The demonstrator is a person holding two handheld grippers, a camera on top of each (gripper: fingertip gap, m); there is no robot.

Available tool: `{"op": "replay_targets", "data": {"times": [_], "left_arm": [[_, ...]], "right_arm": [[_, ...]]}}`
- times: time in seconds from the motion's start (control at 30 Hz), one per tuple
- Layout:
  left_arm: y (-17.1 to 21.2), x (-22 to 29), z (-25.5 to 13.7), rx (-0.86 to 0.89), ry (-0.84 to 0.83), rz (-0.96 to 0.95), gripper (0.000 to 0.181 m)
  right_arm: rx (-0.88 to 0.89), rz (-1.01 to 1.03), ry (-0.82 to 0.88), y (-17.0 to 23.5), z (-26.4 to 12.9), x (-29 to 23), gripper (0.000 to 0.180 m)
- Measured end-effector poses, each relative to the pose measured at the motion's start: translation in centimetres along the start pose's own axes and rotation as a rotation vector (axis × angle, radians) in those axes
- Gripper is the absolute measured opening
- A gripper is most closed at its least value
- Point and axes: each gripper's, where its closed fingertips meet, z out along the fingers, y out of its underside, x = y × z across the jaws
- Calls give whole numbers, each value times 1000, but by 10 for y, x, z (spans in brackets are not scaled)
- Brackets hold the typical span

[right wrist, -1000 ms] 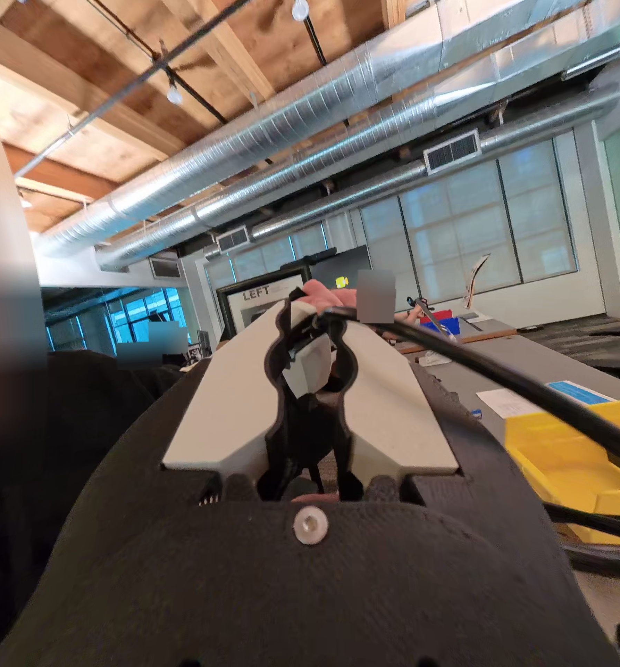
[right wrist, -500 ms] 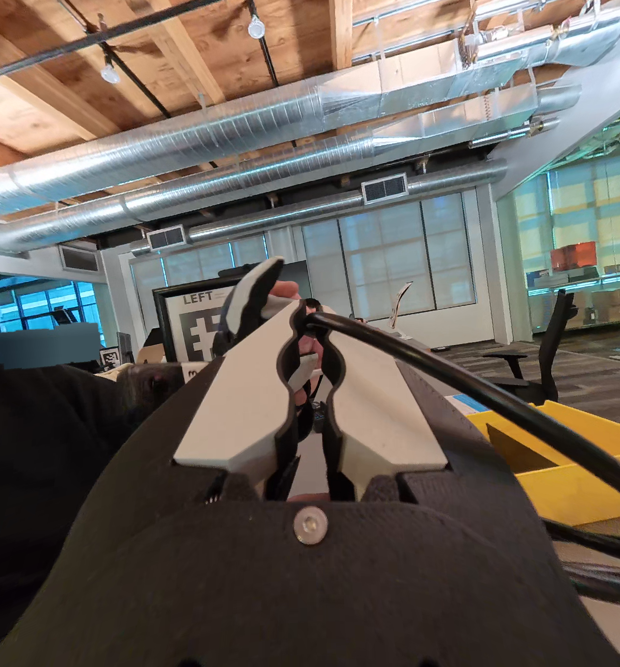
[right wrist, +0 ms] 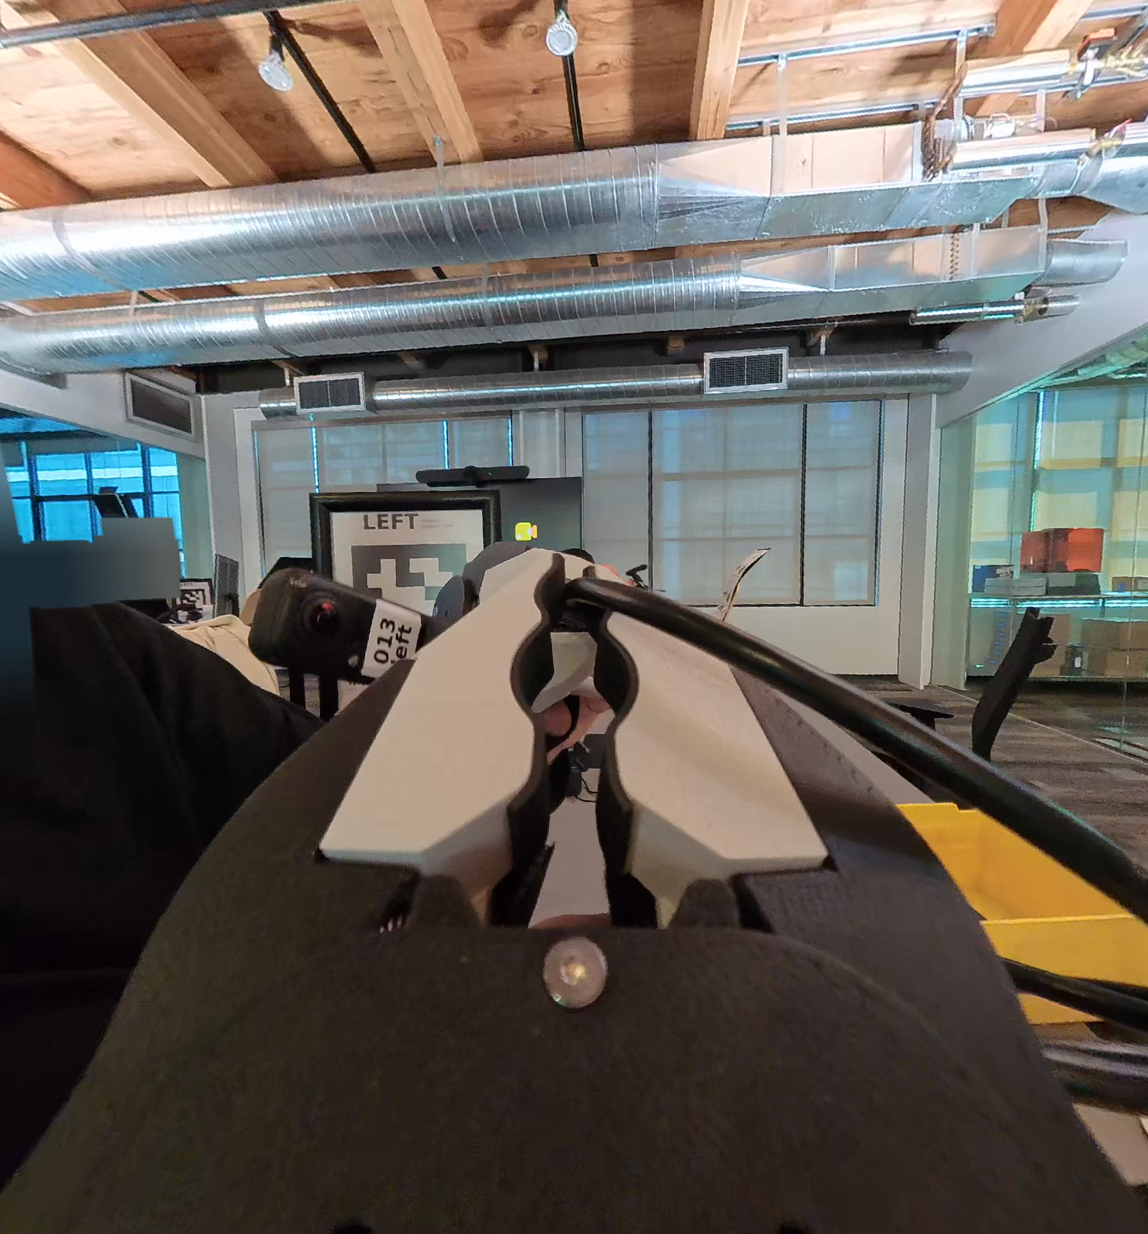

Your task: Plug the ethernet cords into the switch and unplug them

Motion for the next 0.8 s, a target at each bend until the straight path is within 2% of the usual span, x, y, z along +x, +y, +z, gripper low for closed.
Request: {"op": "replay_targets", "data": {"times": [0.07, 0.17, 0.3, 0.53, 0.8], "left_arm": [[-1, -3, -1, -7, -23, 37, 11], [-2, -9, -1, -17, -69, 121, 11], [-5, 4, 3, 3, -11, 303, 10], [-16, 9, 6, 36, -35, 512, 10], [-23, 6, 11, 41, -39, 501, 10]], "right_arm": [[4, -3, 14, -3, 2, 0, 3], [-34, 7, 27, -1, 1, 0, 31], [-155, -22, 15, 13, -2, -5, 33], [-259, -53, 16, 20, -4, -13, 14], [-295, -202, 69, 14, -8, -14, 9]]}}
